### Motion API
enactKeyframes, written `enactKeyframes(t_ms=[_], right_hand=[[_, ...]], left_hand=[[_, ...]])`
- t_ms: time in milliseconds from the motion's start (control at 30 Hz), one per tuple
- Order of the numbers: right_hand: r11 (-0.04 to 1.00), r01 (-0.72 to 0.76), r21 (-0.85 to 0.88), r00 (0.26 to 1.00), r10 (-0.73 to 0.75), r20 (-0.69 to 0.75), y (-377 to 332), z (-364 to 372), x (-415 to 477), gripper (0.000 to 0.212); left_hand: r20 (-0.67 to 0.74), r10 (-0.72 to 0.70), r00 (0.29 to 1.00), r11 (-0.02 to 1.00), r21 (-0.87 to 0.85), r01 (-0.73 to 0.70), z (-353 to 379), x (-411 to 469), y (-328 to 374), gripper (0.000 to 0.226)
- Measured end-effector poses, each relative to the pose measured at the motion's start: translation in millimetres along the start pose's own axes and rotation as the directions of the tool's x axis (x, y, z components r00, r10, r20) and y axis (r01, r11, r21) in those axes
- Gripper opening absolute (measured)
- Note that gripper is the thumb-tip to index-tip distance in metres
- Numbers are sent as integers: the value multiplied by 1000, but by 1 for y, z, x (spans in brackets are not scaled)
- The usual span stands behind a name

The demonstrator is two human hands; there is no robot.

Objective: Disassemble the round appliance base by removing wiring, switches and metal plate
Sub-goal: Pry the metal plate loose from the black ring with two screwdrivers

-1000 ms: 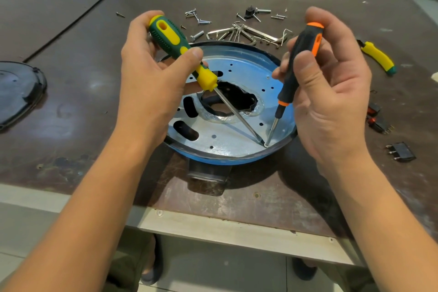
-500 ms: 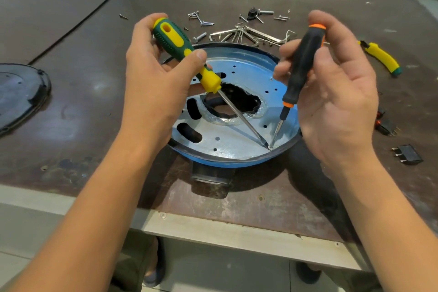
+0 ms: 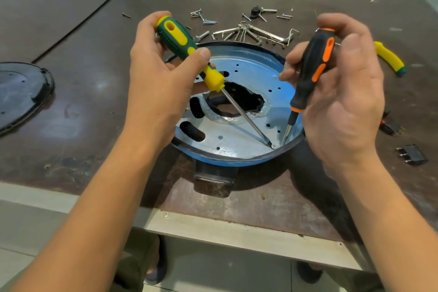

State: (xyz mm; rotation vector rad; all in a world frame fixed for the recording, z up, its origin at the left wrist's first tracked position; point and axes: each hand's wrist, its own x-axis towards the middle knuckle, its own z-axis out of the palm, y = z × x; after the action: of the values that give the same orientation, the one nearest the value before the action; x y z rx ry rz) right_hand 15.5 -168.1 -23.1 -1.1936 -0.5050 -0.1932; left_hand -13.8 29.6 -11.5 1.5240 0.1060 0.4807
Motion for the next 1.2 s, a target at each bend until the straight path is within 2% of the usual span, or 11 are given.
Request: enactKeyframes(t_ms=[33,133,333,700,1200], right_hand=[[1000,5,-25,1000,-5,-1,-1,1,0,17],[993,49,-109,999,-48,10,0,0,-1,28],[998,31,62,999,-31,5,-1,1,-3,22],[988,-7,154,1000,6,8,-3,2,-5,21],[998,29,50,992,-35,125,-2,1,-4,22]], left_hand=[[1,1,1000,1000,1,-1,0,0,0,51],[2,6,1000,1000,9,-6,-1,1,-1,52],[0,3,1000,1000,5,-3,-1,2,-2,52],[-3,0,1000,1000,1,0,-1,3,-3,54],[5,-4,1000,1000,23,4,-1,1,-1,55]])
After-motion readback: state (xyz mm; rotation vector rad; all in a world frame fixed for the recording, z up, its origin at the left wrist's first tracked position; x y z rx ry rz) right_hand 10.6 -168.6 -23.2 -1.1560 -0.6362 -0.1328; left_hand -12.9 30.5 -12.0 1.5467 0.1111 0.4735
